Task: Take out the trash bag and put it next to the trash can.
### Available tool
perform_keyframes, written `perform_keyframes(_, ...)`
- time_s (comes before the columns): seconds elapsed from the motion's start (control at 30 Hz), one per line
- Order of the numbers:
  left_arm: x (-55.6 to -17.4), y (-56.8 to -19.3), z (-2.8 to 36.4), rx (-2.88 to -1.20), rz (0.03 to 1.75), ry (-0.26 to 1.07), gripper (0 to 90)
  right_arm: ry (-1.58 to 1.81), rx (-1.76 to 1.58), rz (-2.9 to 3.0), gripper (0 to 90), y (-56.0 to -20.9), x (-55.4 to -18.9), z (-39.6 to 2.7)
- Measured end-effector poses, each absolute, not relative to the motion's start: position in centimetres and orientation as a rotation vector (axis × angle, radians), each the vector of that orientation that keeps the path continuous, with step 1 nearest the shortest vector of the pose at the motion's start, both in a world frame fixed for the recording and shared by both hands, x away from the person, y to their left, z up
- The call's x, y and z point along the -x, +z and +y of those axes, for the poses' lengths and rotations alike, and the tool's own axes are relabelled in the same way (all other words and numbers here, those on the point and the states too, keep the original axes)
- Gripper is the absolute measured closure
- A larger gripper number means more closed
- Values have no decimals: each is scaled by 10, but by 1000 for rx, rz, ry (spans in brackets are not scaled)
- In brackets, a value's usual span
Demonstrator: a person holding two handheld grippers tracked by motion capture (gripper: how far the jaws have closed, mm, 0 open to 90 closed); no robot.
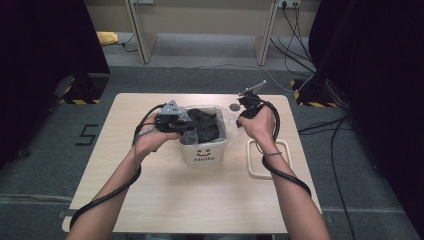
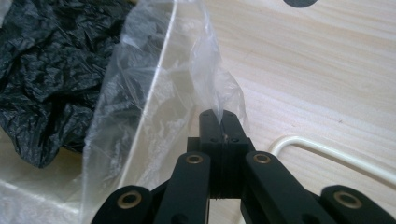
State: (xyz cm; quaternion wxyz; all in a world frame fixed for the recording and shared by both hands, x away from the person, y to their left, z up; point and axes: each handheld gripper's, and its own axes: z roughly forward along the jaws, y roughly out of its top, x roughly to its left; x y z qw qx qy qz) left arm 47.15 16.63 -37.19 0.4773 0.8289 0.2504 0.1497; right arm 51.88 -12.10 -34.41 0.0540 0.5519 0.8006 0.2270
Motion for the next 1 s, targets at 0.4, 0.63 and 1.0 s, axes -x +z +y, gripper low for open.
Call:
perform_keyframes(0.4,-463,-357,215,-1969,689,427,440,666,-1657,2425,900,-342,-519,-117)
perform_keyframes(0.63,-468,-377,247,-1968,764,388,401,669,-1653,2425,900,-343,-519,-115)
perform_keyframes(1.0,-481,-420,260,-1984,774,272,352,665,-1651,2426,900,-344,-518,-115)
